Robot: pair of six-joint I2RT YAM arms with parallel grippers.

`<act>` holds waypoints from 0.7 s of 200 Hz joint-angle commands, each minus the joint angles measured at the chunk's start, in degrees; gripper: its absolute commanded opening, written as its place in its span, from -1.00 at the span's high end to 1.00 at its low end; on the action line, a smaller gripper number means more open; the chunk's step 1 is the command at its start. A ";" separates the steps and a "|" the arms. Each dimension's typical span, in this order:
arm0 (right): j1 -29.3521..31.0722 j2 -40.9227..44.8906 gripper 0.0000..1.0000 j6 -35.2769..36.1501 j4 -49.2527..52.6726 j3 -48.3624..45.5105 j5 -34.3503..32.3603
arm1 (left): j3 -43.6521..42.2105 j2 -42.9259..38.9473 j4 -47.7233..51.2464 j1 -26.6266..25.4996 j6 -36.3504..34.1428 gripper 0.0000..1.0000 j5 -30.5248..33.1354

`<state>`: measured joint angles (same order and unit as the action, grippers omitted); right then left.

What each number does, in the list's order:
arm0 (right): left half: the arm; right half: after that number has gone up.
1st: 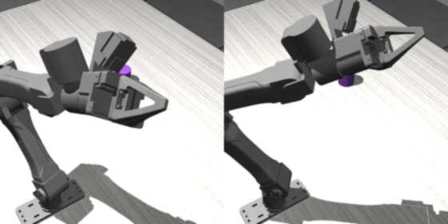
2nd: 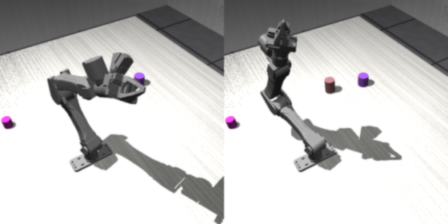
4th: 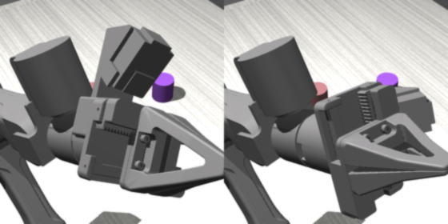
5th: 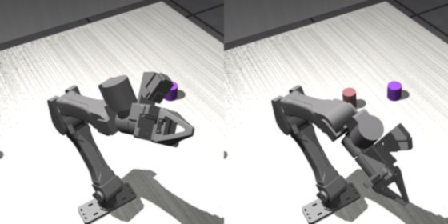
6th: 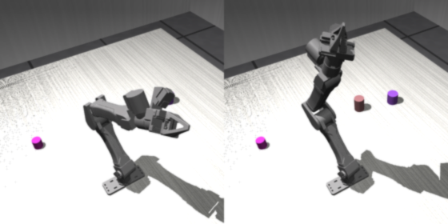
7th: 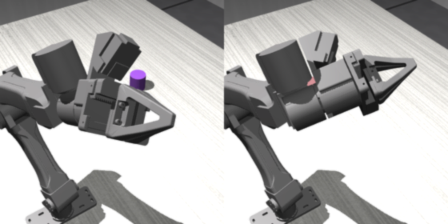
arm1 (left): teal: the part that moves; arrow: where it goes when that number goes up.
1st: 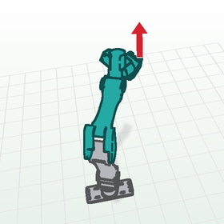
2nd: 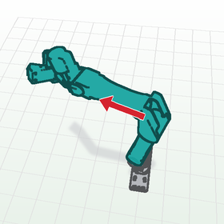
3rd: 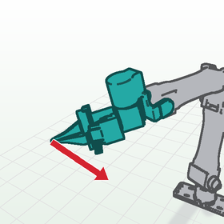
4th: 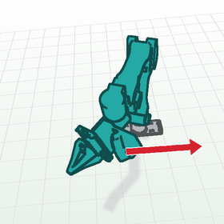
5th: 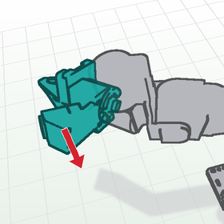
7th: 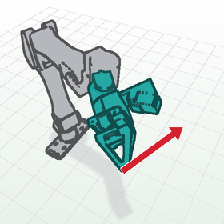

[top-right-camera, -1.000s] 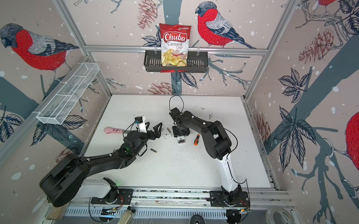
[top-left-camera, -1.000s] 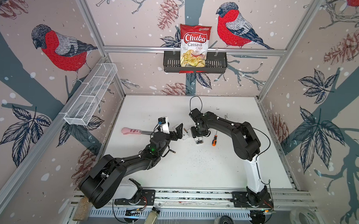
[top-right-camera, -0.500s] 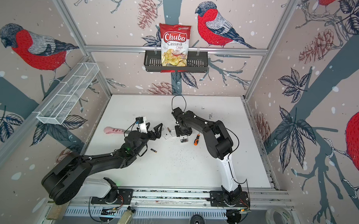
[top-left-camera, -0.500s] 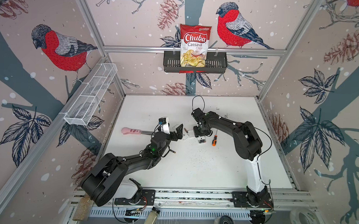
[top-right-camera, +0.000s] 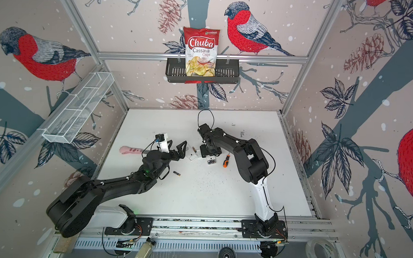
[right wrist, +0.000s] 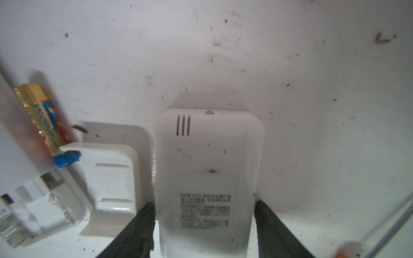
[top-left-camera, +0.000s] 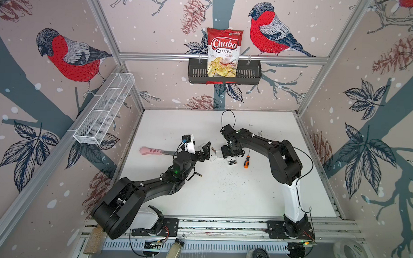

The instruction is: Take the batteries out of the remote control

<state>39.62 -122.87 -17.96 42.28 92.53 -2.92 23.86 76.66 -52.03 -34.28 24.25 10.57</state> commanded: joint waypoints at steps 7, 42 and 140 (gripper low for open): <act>-0.02 4.09 -0.42 -0.38 -0.14 -0.86 -1.95 | 1.37 0.12 0.31 0.09 0.16 -0.94 -0.27; -1.93 10.38 -0.25 -1.98 -0.70 -5.41 -3.16 | 4.75 2.00 4.00 -0.33 -0.16 -0.94 -1.33; -10.50 26.21 -0.18 -4.57 -11.89 -31.15 0.96 | 25.89 19.35 26.69 -6.99 0.49 -0.94 -2.43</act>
<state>29.91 -97.23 -21.45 34.06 62.92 -3.46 46.46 93.41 -31.09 -40.05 24.29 8.93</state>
